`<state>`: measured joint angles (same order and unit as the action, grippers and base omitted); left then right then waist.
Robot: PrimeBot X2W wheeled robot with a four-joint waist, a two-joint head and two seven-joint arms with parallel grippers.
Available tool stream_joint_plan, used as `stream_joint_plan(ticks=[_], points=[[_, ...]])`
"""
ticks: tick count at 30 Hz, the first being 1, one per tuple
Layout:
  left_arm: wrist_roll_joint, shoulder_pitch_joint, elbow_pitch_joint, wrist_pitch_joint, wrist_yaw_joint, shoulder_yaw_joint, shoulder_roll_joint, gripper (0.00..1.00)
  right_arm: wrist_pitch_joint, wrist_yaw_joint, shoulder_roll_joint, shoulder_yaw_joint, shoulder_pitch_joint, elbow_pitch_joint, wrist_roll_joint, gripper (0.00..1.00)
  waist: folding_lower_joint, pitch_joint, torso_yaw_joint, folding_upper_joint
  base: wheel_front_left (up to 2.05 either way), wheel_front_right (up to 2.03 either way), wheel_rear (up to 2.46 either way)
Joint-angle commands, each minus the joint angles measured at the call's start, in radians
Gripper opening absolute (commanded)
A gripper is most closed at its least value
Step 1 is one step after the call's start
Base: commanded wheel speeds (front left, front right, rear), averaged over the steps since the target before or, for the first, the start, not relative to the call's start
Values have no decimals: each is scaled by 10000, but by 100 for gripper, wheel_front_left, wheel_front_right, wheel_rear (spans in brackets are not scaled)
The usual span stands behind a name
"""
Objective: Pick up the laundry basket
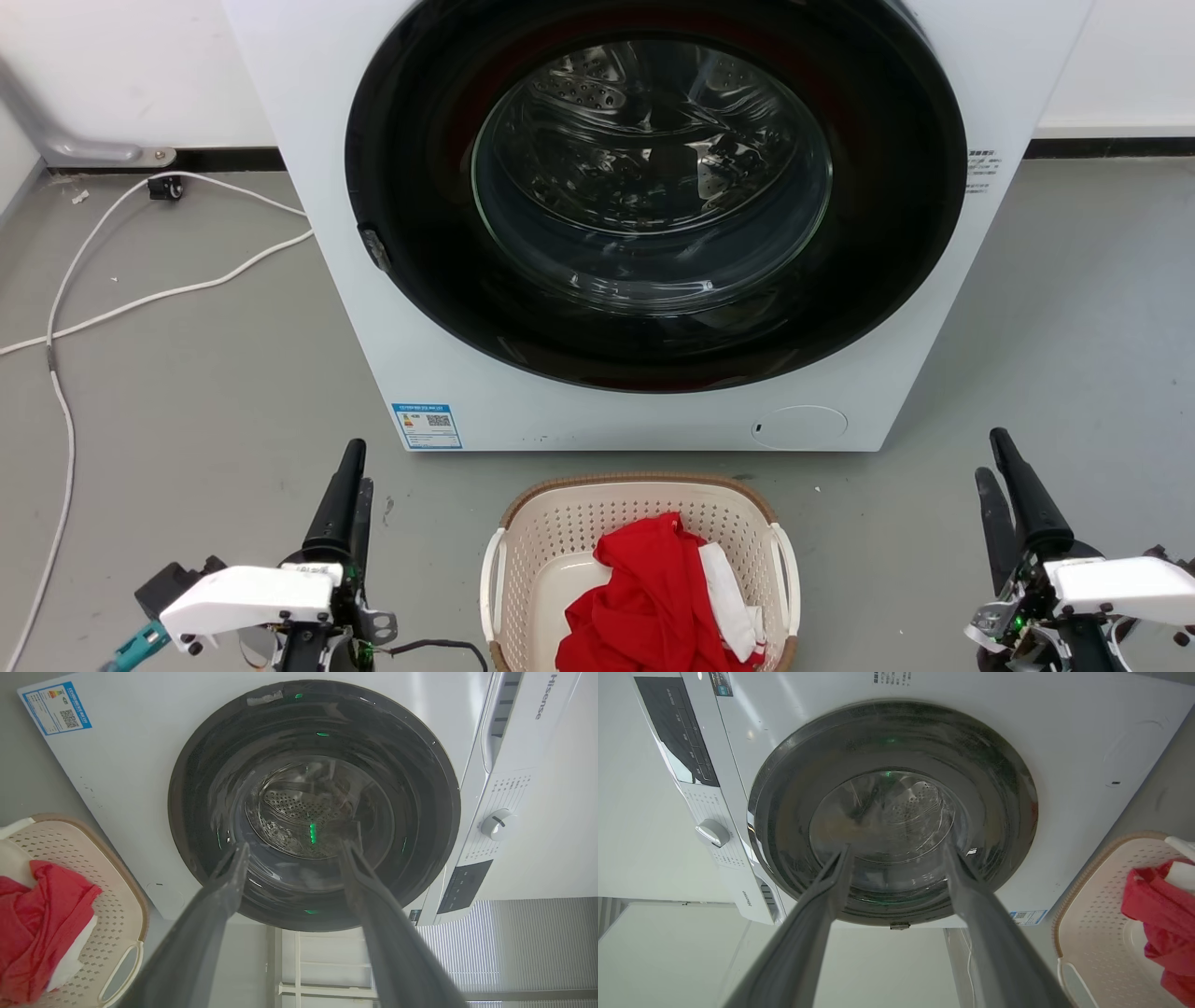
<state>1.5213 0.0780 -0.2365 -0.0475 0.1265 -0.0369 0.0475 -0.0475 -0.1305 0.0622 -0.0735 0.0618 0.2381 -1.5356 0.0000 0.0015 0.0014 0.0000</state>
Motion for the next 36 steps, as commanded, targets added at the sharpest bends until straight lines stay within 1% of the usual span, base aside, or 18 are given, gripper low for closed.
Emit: stream_joint_plan(ticks=[1,6,11,17,25,30,31,35,36], points=[[-317,313,249,108,21,73,32,100,91,0,136,70,130,-201,282,100,0,0,1,0,0,0,0],[-1594,338,473,326,24,267,33,100,321,-1,191,70,157,-272,1686,100,0,-4,5,0,0,0,0],[-2704,337,625,535,26,445,33,100,529,-1,117,31,105,-473,3289,100,0,-13,15,0,0,0,0],[-4006,347,737,768,29,690,34,100,763,-1,54,56,-8,-695,4931,100,0,-29,21,0,0,0,0],[-5713,377,790,1062,20,1079,35,100,1033,-1,-10,92,-143,-859,6779,100,0,-48,20,0,0,0,0],[-6517,399,733,1236,-23,1294,35,100,1115,-1,-30,137,-239,-970,7804,100,0,-65,18,0,0,0,0],[-6847,413,700,1299,-41,1378,36,100,1129,-1,-37,149,-282,-1003,8175,100,0,-71,19,0,0,0,0],[-7489,428,637,1428,-82,1513,36,100,1179,-2,-50,165,-345,-1061,8851,100,0,-88,17,0,0,0,0],[-7966,445,591,1521,-104,1614,37,100,1203,-2,-60,173,-388,-1103,9302,100,0,-93,21,0,0,0,0]])
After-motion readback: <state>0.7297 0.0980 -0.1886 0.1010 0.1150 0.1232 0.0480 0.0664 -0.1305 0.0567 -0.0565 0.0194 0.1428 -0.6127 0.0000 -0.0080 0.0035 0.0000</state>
